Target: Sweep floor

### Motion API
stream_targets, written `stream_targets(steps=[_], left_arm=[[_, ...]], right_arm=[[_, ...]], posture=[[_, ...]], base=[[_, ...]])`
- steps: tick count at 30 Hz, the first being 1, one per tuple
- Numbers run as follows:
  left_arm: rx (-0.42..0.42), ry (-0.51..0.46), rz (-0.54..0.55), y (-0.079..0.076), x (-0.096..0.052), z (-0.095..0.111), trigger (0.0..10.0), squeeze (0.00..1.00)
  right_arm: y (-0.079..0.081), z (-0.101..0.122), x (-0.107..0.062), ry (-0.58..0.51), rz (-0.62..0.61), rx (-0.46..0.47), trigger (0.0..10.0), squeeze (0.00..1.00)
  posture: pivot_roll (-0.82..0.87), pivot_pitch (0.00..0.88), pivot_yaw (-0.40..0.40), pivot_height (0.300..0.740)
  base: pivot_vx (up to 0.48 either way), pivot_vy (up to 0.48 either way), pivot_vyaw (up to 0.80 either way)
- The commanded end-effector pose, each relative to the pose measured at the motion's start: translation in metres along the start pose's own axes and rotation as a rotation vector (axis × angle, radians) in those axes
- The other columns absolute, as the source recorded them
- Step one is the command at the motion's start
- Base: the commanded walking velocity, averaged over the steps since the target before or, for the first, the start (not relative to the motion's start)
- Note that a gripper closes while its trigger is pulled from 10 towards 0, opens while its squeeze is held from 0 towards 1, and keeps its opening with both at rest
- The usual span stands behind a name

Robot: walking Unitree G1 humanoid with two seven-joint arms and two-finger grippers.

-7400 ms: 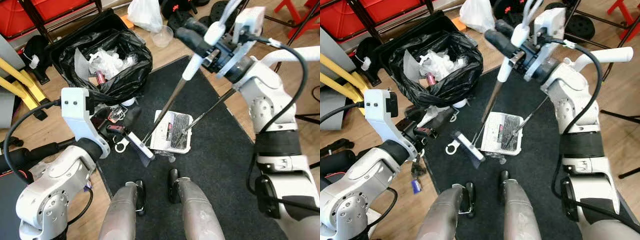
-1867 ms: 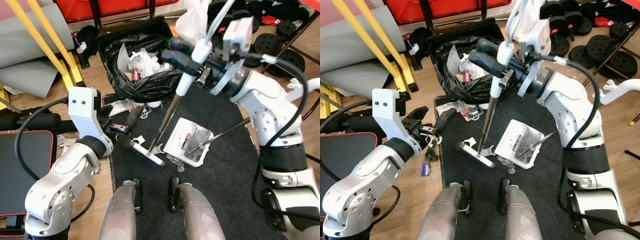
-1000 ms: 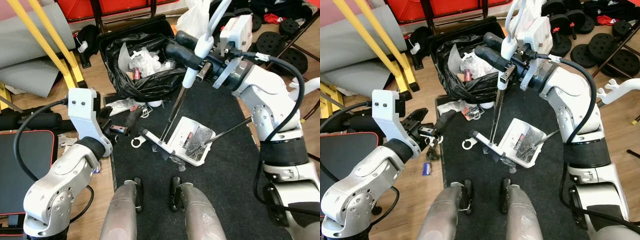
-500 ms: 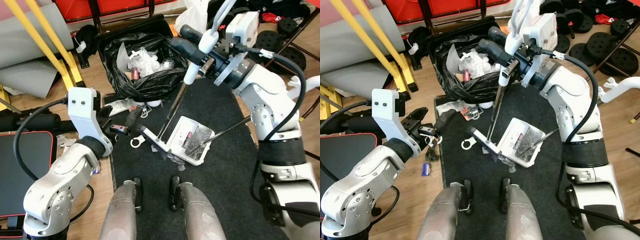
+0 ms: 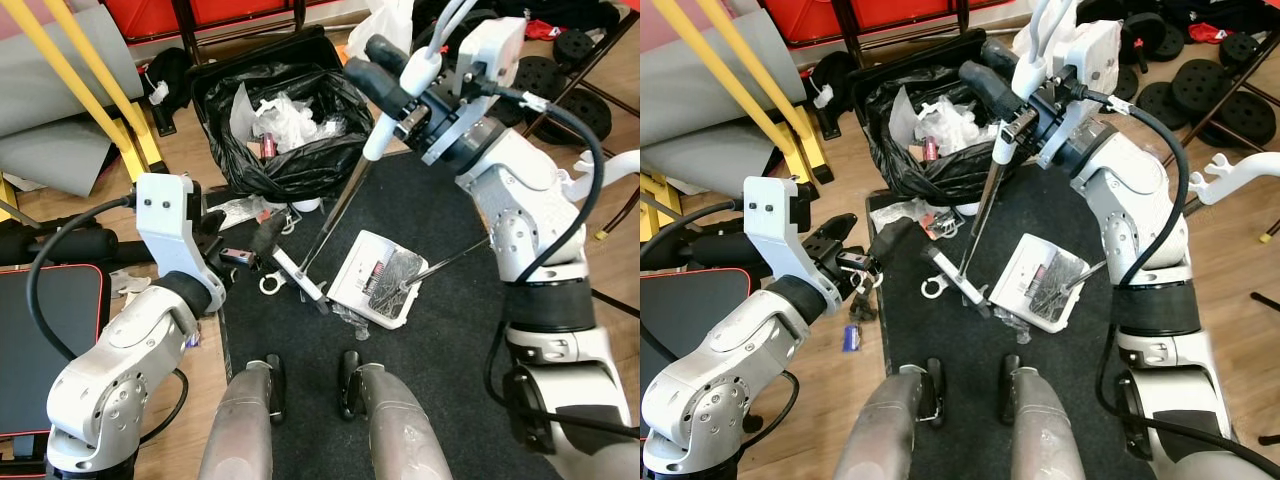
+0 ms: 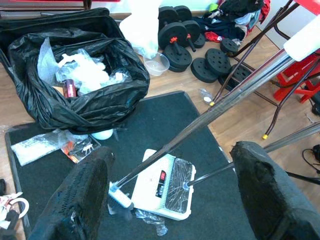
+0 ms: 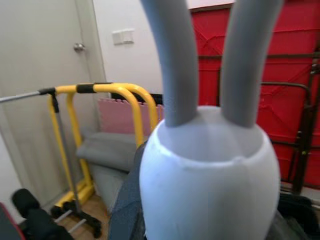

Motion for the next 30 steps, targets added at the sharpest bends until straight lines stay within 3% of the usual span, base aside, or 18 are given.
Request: stream_targets(steps=[1,7,18,24,30], left_arm=[[-0.008,0.018,-0.032,-0.002,-0.003,-0.004,10.0,0.0],[-0.008,0.018,-0.032,-0.001,-0.002,-0.004,10.0,0.0],[-0.007,0.017,-0.031,-0.001,-0.001,-0.004,10.0,0.0],[-0.01,0.017,-0.03,-0.001,-0.001,-0.005,10.0,0.0],[-0.011,0.016,-0.03,-0.001,0.0,-0.005,10.0,0.0]], right_arm=[[0.002,0.02,0.003,-0.089,0.012,-0.1,10.0,0.0],[-0.013,0.037,0.0,-0.121,-0.044,-0.148,10.0,0.0],[-0.016,0.043,-0.001,-0.143,-0.062,-0.151,10.0,0.0],[-0.004,0.059,0.002,-0.235,0.021,0.045,10.0,0.0],[0.009,0.052,0.003,-0.209,0.098,0.094,10.0,0.0]], posture=[[0.11,0.324,-0.039,0.74],[0.11,0.321,-0.038,0.74],[0.11,0.318,-0.037,0.74],[0.11,0.315,-0.038,0.74],[0.1,0.311,-0.042,0.74]], base=[[0.0,0.0,0.0],[0.0,0.0,0.0],[0.0,0.0,0.0],[0.0,0.0,0.0],[0.0,0.0,0.0]])
Point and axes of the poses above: a point about 5 cm out from each wrist's last joint towards the gripper, its own x axis pointing out of the wrist towards the gripper, its own z axis along the axis of the wrist's last joint, y = z × x, the point moved 2 cm from there along x, pointing out of the wrist towards the gripper
